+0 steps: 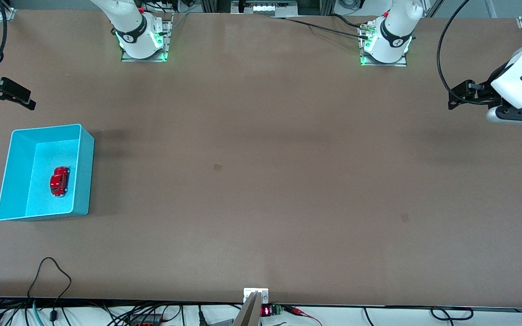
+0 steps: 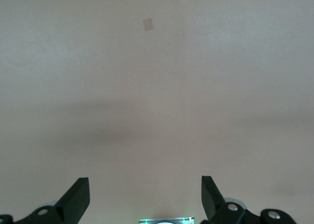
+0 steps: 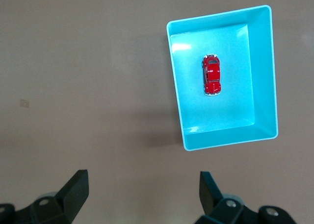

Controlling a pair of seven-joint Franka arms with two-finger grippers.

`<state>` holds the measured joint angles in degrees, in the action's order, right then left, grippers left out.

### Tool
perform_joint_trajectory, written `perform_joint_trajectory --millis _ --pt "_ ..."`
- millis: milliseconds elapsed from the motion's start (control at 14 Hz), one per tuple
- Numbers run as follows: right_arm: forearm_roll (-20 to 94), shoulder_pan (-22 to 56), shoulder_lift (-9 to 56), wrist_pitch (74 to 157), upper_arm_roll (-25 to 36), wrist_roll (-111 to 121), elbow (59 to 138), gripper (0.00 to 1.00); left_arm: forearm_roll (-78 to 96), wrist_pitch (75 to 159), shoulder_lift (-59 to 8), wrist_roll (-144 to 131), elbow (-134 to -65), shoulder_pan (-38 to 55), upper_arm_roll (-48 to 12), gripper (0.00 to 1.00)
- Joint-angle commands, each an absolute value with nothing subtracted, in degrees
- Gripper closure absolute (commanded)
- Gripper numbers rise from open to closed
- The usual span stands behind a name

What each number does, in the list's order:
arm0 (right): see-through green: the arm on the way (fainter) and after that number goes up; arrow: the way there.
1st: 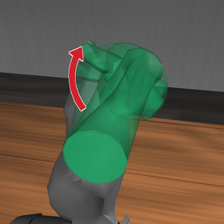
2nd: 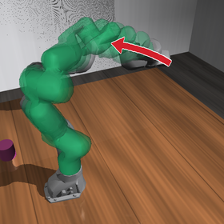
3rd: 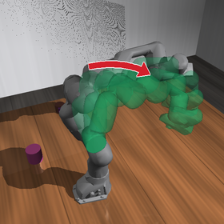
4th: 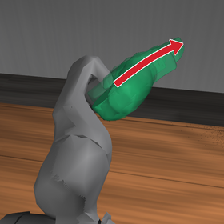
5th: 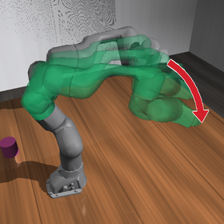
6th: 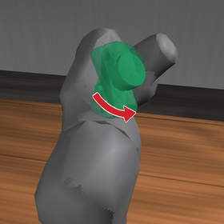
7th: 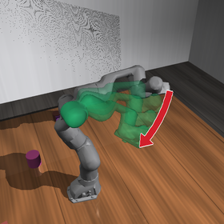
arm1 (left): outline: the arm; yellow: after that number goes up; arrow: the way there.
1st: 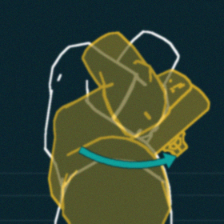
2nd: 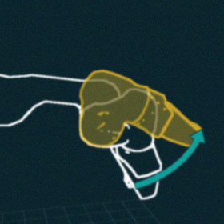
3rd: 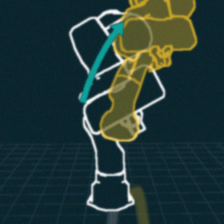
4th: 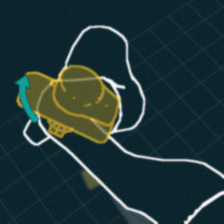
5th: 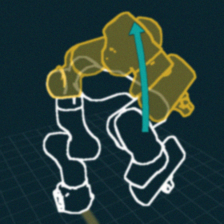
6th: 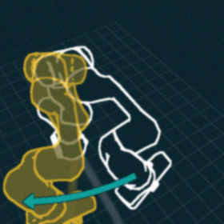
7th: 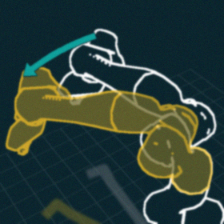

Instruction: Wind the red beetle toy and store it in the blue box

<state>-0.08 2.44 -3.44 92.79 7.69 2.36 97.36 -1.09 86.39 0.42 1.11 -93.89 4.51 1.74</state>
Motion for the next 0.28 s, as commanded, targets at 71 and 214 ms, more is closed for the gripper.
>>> perform_joint_trajectory --millis 71,214 --pt "-1.1 3.1 -5.3 92.6 8.2 1.8 98.9 0.00 -0.2 85.2 -0.3 2.1 -92.1 4.1 1.9 0.00" --pt "-1.1 3.1 -5.4 92.5 8.1 1.8 98.9 0.00 -0.2 85.2 -0.3 2.1 -92.1 4.1 1.9 0.00"
